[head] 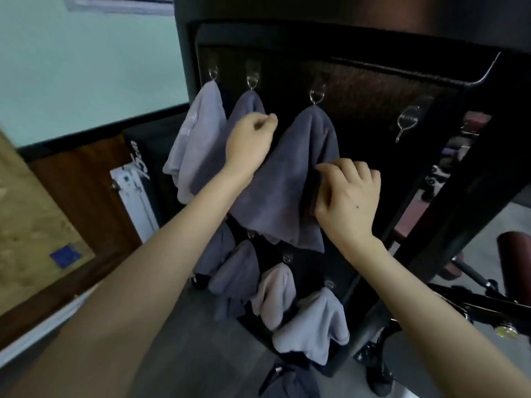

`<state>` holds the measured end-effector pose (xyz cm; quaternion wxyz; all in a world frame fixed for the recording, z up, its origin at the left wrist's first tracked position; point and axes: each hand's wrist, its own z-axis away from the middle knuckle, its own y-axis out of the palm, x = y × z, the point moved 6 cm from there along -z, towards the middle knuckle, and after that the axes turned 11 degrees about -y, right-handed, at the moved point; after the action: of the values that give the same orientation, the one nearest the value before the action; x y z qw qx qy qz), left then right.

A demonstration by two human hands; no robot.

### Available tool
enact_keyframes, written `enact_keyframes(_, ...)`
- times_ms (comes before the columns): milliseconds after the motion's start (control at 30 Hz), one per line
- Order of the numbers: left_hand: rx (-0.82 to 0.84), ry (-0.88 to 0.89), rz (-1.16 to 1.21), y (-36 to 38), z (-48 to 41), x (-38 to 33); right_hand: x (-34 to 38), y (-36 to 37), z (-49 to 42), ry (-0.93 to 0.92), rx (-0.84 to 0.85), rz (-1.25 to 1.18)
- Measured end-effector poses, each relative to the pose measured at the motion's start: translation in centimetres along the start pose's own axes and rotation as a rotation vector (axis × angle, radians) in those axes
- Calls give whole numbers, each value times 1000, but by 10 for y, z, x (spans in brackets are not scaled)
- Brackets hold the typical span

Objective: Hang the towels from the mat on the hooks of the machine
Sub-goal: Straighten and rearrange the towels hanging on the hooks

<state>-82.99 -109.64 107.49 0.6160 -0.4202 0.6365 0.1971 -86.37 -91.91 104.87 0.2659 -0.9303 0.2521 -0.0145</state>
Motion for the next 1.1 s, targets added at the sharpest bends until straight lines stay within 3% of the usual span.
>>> enact_keyframes(133, -278, 33, 76, -36, 74, 56, 24, -2, 91, -143, 134, -381)
enact_keyframes(233, -354, -8, -33, -43, 143, 119, 40, 11, 182, -161, 359, -575)
enact_keyframes(433, -257, -413, -399, -28, 245, 284, 50, 63, 367, 224, 978, -665)
enact_keyframes(500, -218, -558, -434, -21, 270, 342, 56, 83, 427, 339, 1232, -609)
enact_keyframes(633, -113, -818, -411, -4, 316, 469, 71, 129, 537, 494, 1506, -487)
enact_keyframes(867, -100, -892, -384, 36, 369, 687, 76, 253, 758, 723, 1564, -339)
enact_keyframes(1100, -82, -906, -360, 97, 401, 889, 56, 384, 951, 673, 1599, -30)
